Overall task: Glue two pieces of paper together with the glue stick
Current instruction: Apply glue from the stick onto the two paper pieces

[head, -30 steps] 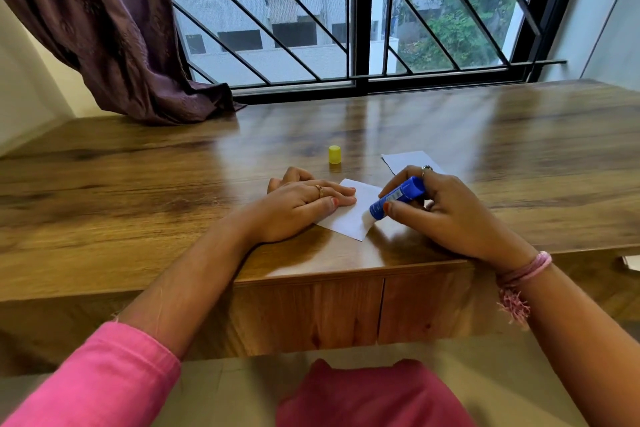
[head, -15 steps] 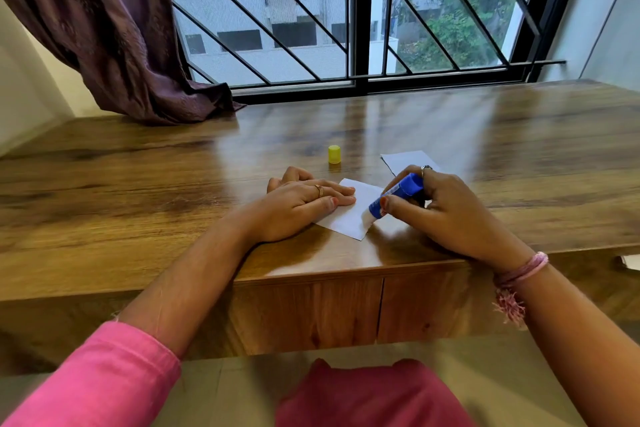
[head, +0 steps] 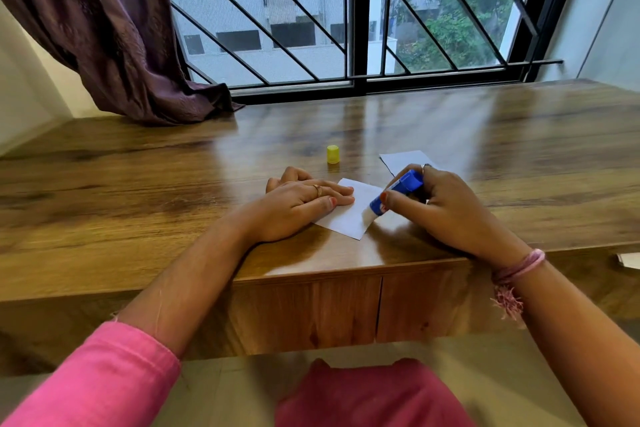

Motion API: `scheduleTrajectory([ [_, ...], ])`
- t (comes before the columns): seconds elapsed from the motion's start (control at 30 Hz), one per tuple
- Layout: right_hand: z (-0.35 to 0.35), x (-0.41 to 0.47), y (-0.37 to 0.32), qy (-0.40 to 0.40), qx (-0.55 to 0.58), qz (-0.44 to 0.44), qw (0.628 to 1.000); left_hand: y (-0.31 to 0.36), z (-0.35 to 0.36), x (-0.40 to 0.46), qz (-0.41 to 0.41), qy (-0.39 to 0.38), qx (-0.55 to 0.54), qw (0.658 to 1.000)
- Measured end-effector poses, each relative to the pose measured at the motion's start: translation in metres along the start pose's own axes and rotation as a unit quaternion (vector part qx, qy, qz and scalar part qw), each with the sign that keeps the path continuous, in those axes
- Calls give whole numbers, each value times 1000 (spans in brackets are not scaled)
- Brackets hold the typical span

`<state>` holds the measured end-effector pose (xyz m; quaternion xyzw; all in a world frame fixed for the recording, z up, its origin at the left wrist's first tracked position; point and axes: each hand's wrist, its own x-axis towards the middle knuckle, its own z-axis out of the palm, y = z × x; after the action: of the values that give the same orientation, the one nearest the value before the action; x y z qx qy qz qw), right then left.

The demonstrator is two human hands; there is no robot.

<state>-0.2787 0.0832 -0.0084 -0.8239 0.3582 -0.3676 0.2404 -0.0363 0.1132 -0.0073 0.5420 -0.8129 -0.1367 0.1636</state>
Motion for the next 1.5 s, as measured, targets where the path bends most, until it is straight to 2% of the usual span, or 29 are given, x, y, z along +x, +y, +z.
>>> scheduleTrajectory([
  [0.1, 0, 2, 2, 24, -10, 19, 999, 0, 0, 0, -9, -2, 6, 1000],
  [0.23, -1, -3, -3, -38, 16, -20, 999, 2, -1, 0, -6, -11, -7, 1000],
  [0.3, -1, -4, -3, -46, 26, -28, 998, 2, -1, 0, -6, -13, -9, 1000],
  [0.37, -2, -1, -1, -22, 43, -24, 999, 2, -1, 0, -6, -12, -7, 1000],
  [0.5, -7, 3, 4, 68, 203, 18, 977, 1, 0, 0, 6, -8, -17, 1000],
  [0.57, -8, 4, 6, 74, 234, 31, 969, -1, 1, 0, -7, -5, -26, 1000],
  [1.03, -3, 8, 13, 42, 231, 110, 966, -7, 6, 0, -6, 10, -43, 999],
  [1.2, -1, 9, 15, 32, 236, 103, 966, -8, 0, -2, 13, 58, -158, 986],
  [1.4, -1, 10, 16, 0, 228, 91, 969, -14, 1, 3, -6, 64, -175, 982],
  [1.5, -2, 11, 16, -1, 231, 94, 968, -12, -1, 2, 4, 69, -226, 972],
])
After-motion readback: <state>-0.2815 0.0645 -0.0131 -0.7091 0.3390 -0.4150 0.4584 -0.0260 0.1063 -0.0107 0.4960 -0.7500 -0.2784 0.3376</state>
